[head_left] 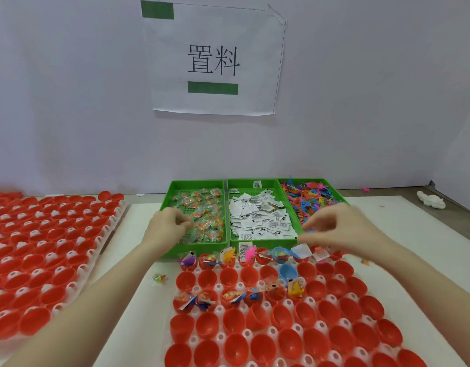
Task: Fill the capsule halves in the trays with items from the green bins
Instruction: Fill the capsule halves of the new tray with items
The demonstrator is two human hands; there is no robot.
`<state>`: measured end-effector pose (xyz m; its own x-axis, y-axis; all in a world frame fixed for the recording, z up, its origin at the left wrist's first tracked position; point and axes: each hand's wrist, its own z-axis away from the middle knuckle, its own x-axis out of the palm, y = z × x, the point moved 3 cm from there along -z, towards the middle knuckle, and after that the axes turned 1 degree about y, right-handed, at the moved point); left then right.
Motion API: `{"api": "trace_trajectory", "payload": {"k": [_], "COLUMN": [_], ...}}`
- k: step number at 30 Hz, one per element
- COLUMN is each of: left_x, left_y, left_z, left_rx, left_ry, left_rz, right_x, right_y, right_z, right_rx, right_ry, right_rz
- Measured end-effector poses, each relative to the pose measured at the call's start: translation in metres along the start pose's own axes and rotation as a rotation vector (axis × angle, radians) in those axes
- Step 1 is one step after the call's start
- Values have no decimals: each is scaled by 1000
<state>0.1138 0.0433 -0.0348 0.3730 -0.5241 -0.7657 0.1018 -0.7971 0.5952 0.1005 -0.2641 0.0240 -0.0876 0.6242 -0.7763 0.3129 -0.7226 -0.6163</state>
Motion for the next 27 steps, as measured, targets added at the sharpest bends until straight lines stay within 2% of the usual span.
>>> {"api": "trace_trajectory", "payload": {"k": [2,3,4,6,8,10,13,17,23,27], "left_x": [-5,-8,-11,-19,-26,-33,-42,-54,-80,-90], "left_y": [-3,-3,-2,3,13,29,51,63,71,74], "left_z": [3,6,10,18,32,48,71,93,109,110], "left_rx": [-29,-43,-60,-121,-225,-280,-252,-236,-83,-31], "left_ry": [95,144,192,269,310,325,276,194,218,210], "left_rz": [60,111,164,323,635,914,1110,1133,1121,1134], "right_x": [-13,-16,-15,-8,1,4,6,7,2,0], "right_y": [22,34,47,71,87,93,92,84,79,62], "right_z": [-16,-25,-32,-42,-46,-50,-55,-56,-55,-63], "right_rx": [51,99,154,255,308,315,309,292,267,93], "right_ry": [252,307,285,84,-55,-39,58,136,319,476], "right_rz": [-48,25,124,302,363,320,265,203,274,127]}}
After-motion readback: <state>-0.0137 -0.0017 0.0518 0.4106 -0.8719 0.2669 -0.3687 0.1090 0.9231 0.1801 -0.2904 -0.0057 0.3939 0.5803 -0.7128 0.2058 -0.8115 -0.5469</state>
